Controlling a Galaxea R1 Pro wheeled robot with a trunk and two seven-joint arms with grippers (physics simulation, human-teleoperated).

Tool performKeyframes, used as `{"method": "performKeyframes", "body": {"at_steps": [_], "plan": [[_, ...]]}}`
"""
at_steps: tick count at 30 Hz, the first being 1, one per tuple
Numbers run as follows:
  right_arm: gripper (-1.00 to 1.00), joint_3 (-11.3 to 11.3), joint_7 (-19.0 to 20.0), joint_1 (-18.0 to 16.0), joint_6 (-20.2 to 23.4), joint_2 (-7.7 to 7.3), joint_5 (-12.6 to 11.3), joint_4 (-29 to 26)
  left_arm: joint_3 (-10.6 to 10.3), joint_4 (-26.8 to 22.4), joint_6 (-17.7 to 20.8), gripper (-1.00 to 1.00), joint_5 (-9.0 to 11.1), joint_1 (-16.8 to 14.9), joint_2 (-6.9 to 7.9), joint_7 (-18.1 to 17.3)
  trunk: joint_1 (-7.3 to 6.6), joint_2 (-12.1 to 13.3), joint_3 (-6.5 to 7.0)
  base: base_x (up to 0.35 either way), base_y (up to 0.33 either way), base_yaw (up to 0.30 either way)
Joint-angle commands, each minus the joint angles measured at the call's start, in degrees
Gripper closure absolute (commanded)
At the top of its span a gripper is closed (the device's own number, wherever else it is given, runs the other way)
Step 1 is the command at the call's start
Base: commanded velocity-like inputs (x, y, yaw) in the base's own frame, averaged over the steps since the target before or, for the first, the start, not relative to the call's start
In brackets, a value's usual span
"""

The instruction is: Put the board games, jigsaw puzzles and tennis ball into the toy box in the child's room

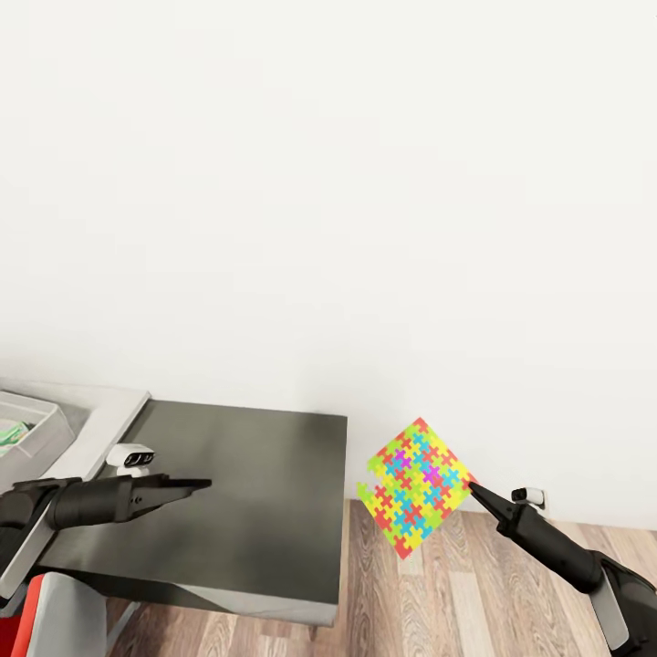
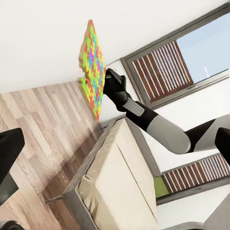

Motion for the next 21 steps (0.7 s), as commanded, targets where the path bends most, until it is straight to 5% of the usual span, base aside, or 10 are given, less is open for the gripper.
{"method": "performKeyframes", "body": {"at_steps": [1,21], "plan": [[1.0,-0.1,0.1,0.0,0.6,0.0,-0.1,0.0,0.0,-0.1,0.6,-1.0,0.0,0.0,0.03,-0.2,0.03,-0.1,0.0,0.0,0.0,0.0],[1.0,-0.9,0.7,0.3,0.6,0.0,-0.1,-0.1,0.0,-0.3,0.8,-1.0,-0.1,0.0,-0.06,-0.2,0.03,-0.1,1.91,0.0,0.0,0.0]]}}
